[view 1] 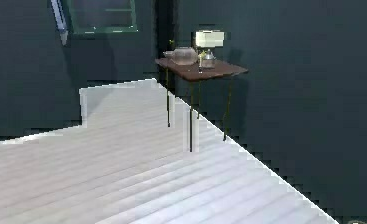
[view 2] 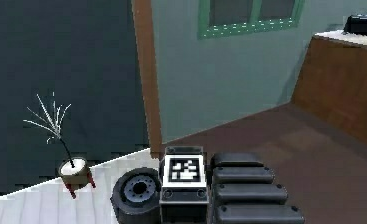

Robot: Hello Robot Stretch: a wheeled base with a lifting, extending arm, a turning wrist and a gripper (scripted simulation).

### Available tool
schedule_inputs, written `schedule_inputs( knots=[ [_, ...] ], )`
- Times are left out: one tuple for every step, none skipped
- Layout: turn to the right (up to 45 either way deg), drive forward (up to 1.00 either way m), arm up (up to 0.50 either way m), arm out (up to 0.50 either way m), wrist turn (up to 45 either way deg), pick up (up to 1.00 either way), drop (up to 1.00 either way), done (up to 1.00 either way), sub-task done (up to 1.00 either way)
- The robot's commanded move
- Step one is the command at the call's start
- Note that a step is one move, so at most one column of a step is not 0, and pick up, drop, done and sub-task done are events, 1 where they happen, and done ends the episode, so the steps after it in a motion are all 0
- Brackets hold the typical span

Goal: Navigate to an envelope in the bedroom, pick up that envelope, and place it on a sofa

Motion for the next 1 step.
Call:
schedule_inputs(
  knots=[
    [-45.0,0.0,0.0,0.0,0.0,0.0,0.0,0.0,0.0]
  ],
)
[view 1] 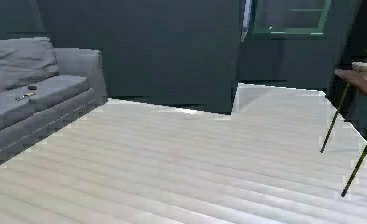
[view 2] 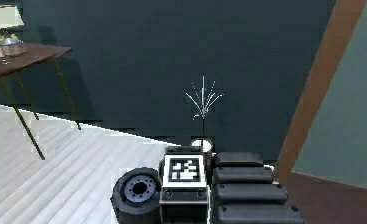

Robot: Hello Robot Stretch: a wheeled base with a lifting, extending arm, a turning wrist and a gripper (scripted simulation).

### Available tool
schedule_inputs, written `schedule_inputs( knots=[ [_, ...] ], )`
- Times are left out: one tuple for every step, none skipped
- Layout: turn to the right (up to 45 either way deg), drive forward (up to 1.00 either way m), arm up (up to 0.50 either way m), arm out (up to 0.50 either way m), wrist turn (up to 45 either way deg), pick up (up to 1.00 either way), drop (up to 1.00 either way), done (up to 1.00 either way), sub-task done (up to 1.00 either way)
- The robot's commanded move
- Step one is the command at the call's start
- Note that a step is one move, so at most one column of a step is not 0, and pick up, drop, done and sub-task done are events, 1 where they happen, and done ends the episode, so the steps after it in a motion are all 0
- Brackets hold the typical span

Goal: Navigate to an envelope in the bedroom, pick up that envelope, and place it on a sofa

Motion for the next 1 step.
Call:
schedule_inputs(
  knots=[
    [-30.0,0.0,0.0,0.0,0.0,0.0,0.0,0.0,0.0]
  ],
)
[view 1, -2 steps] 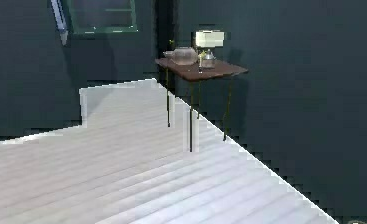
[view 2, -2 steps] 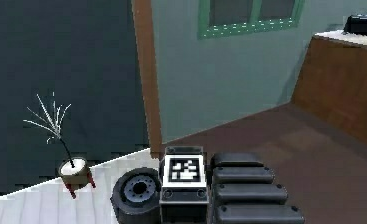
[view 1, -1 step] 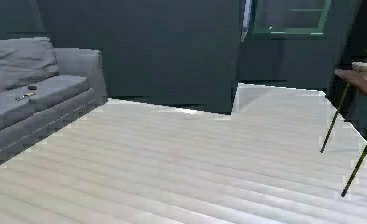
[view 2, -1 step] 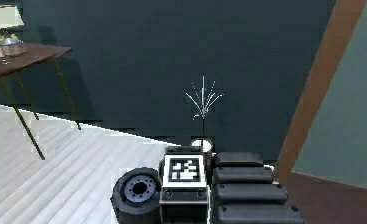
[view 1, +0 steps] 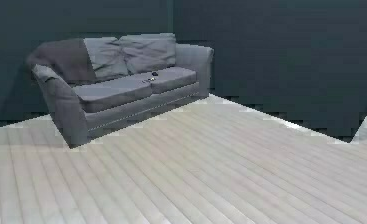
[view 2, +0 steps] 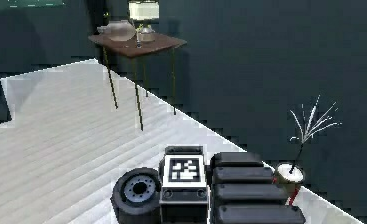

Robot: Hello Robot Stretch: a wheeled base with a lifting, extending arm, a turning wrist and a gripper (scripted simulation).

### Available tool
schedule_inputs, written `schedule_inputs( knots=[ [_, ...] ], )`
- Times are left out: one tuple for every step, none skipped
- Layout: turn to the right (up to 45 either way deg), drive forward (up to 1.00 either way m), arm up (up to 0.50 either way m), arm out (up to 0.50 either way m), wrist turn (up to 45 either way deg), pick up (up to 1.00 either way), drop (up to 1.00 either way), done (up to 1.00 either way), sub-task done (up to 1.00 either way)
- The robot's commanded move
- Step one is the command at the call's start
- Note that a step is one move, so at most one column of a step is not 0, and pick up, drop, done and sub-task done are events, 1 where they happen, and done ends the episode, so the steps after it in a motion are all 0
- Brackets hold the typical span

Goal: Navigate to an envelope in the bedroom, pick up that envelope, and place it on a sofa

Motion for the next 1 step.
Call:
schedule_inputs(
  knots=[
    [0.0,1.0,0.0,0.0,0.0,0.0,0.0,0.0,0.0]
  ],
)
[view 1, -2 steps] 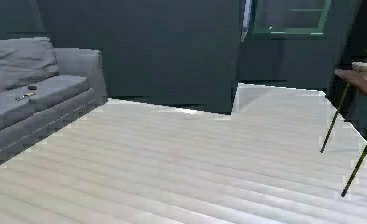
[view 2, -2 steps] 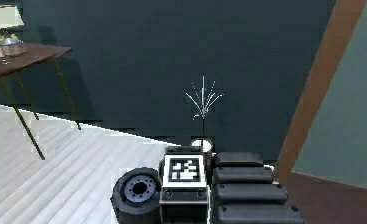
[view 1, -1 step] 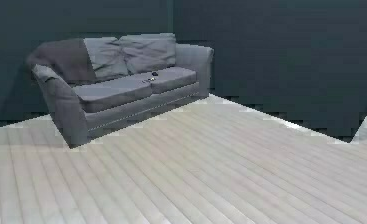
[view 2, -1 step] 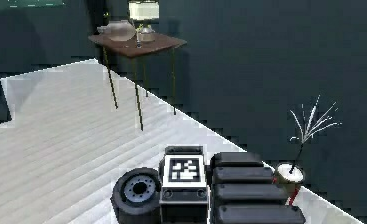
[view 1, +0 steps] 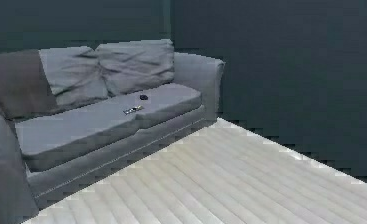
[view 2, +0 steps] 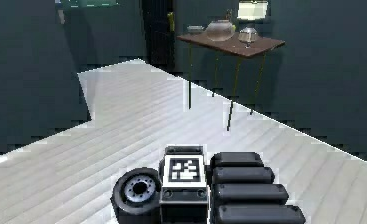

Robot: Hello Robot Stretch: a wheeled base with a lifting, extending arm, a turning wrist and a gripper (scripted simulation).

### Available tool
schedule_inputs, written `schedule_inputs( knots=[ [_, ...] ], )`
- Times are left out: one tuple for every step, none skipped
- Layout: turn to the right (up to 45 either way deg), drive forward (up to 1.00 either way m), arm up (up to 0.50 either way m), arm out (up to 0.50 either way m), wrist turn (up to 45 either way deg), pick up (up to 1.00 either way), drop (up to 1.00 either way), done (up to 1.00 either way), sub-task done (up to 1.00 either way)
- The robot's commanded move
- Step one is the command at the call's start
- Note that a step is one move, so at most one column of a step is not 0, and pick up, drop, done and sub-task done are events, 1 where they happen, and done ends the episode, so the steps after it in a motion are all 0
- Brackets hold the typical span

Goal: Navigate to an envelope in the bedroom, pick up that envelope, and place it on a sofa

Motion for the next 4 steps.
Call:
schedule_inputs(
  knots=[
    [-3.0,0.0,0.0,0.0,0.0,0.0,0.0,0.0,0.0],
    [0.0,1.0,0.0,0.0,0.0,0.0,0.0,0.0,0.0],
    [0.0,0.3,0.0,0.0,0.0,0.0,0.0,0.0,0.0],
    [45.0,0.0,0.0,0.0,0.0,0.0,0.0,0.0,0.0]
  ],
)
